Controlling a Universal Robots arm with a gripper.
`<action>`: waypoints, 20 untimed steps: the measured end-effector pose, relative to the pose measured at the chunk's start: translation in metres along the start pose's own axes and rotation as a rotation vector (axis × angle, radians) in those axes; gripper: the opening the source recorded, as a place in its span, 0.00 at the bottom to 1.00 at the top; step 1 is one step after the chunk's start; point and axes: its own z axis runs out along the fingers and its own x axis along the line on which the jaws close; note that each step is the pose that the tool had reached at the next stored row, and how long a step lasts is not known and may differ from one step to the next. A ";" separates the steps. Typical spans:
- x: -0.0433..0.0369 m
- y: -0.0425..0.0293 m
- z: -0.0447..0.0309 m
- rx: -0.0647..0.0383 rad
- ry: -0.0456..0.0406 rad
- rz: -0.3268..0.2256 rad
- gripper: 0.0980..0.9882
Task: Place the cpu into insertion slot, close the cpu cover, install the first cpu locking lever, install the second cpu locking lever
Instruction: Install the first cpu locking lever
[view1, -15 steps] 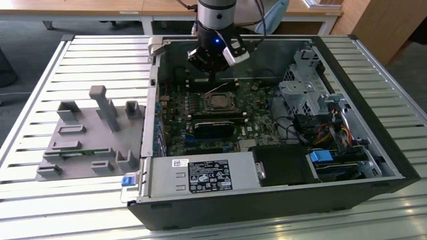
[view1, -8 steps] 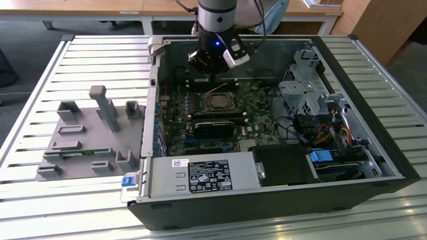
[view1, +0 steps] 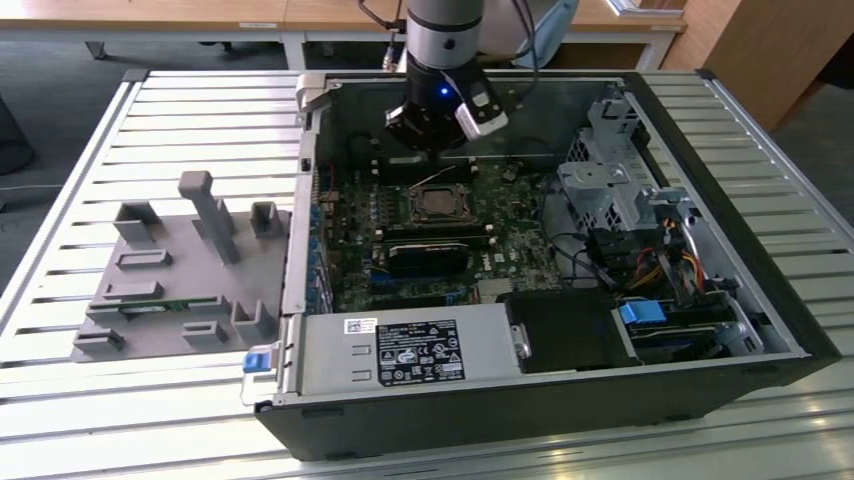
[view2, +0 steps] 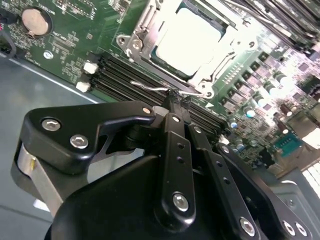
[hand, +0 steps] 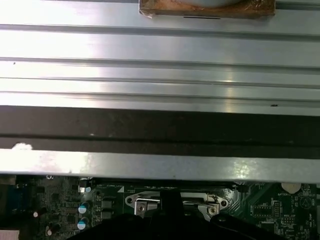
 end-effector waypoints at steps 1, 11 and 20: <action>-0.0006 -0.0001 0.0005 0.000 -0.0001 0.000 0.01; -0.0052 -0.0002 0.0055 0.000 0.0000 0.000 0.01; -0.0093 0.0004 0.0086 0.000 0.0000 0.000 0.01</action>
